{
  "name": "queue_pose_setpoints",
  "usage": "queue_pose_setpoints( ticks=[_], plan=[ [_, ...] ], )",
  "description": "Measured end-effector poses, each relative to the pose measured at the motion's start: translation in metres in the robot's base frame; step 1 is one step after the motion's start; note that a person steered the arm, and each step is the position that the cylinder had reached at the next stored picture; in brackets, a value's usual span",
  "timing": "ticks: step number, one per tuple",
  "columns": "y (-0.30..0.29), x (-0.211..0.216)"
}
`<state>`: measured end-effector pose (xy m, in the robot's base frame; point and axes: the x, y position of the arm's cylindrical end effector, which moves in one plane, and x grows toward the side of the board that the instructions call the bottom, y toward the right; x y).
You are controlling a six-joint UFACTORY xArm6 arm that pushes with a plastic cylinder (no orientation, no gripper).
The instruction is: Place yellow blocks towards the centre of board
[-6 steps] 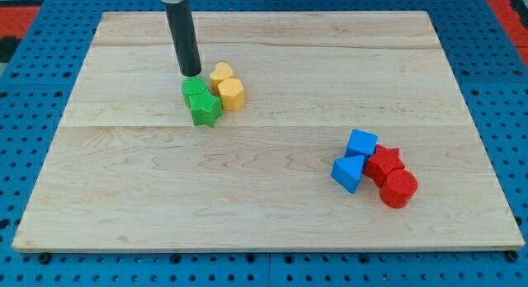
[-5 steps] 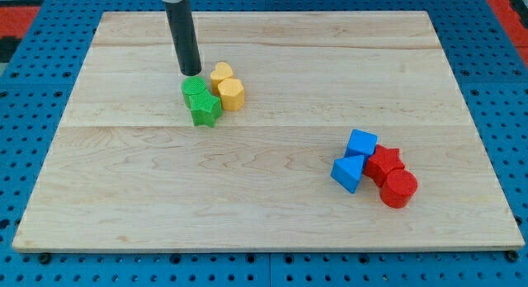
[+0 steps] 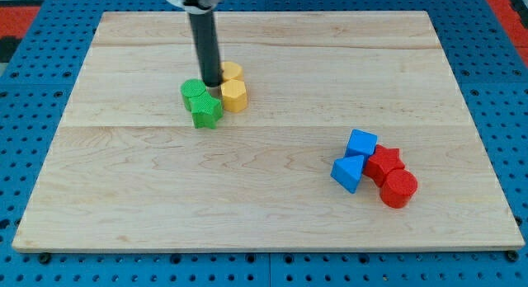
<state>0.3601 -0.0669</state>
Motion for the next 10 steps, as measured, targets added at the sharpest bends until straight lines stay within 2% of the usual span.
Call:
queue_pose_setpoints(
  ticks=[1, 3, 5, 7, 9, 10],
  plan=[
    [0.017, 0.005],
    [0.015, 0.014],
    [0.009, 0.072],
    [0.047, 0.11],
    [0.054, 0.153],
    [0.069, 0.126]
  ],
)
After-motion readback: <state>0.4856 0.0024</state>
